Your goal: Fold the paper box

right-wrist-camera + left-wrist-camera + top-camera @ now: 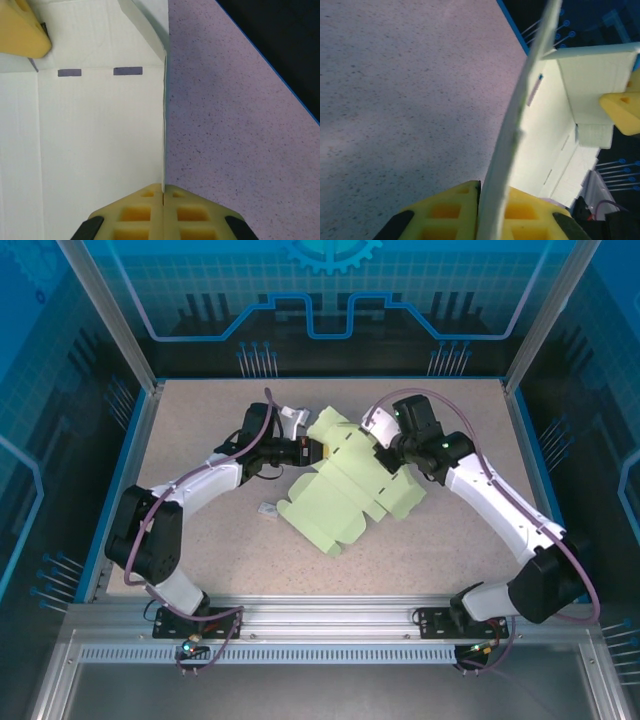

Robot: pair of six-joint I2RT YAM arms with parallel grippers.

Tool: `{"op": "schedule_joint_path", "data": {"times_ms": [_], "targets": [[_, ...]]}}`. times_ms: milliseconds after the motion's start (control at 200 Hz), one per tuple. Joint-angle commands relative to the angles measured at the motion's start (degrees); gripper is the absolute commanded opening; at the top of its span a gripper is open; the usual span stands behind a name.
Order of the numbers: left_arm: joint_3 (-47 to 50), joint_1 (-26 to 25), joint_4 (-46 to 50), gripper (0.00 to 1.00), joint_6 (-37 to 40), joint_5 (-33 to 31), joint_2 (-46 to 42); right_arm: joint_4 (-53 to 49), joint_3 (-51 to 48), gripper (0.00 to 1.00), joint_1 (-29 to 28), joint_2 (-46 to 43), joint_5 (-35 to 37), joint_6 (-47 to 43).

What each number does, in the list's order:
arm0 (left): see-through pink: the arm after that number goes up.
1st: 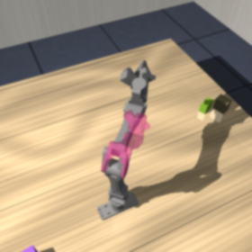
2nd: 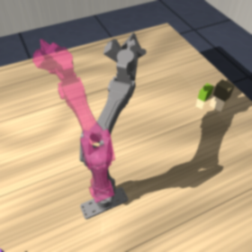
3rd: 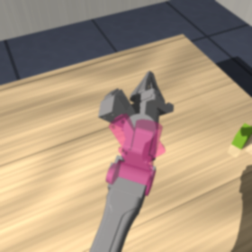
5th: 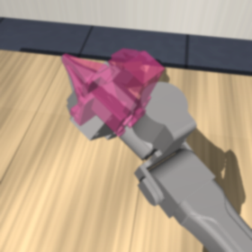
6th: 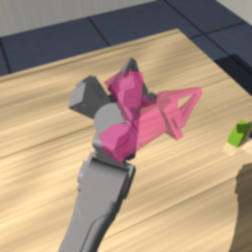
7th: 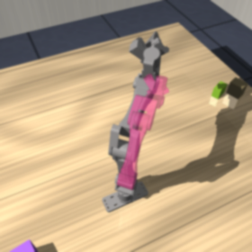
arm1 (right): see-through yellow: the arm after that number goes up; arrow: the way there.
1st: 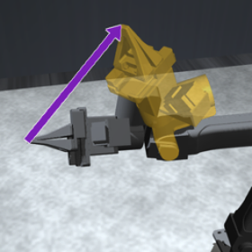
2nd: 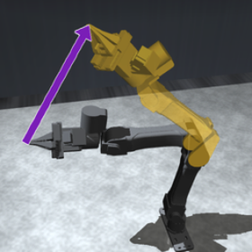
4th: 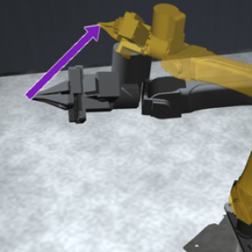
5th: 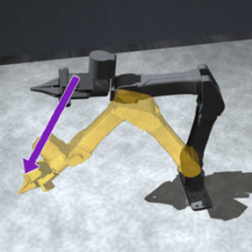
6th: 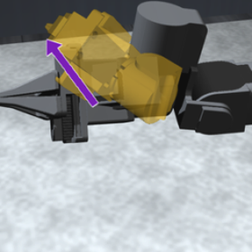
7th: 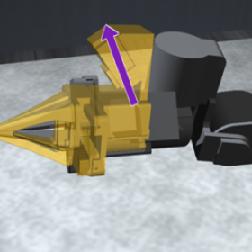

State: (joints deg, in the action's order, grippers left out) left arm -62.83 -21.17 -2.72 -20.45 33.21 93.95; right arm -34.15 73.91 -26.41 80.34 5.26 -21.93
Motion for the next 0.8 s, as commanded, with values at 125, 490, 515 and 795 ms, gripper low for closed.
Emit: {"op": "schedule_joint_path", "data": {"times_ms": [125,490,515,795], "targets": [[0.34,0.62,2.95,0.33,2.16,-11.82,2.50,-10.13,4.18,0.00,4.21,5.79,-9.44,2.56],[1.17,-1.36,8.29,0.47,2.68,-23.15,-1.20,-10.41,6.97,0.00,7.42,15.54,-7.64,6.53],[2.02,-2.18,7.67,0.48,2.64,-23.29,-1.95,-10.34,7.31,0.00,7.67,16.29,-7.50,6.91],[9.38,-12.73,-2.10,0.48,-1.32,-21.16,-5.29,-8.07,7.36,0.00,8.58,19.14,-7.52,7.30]]}}
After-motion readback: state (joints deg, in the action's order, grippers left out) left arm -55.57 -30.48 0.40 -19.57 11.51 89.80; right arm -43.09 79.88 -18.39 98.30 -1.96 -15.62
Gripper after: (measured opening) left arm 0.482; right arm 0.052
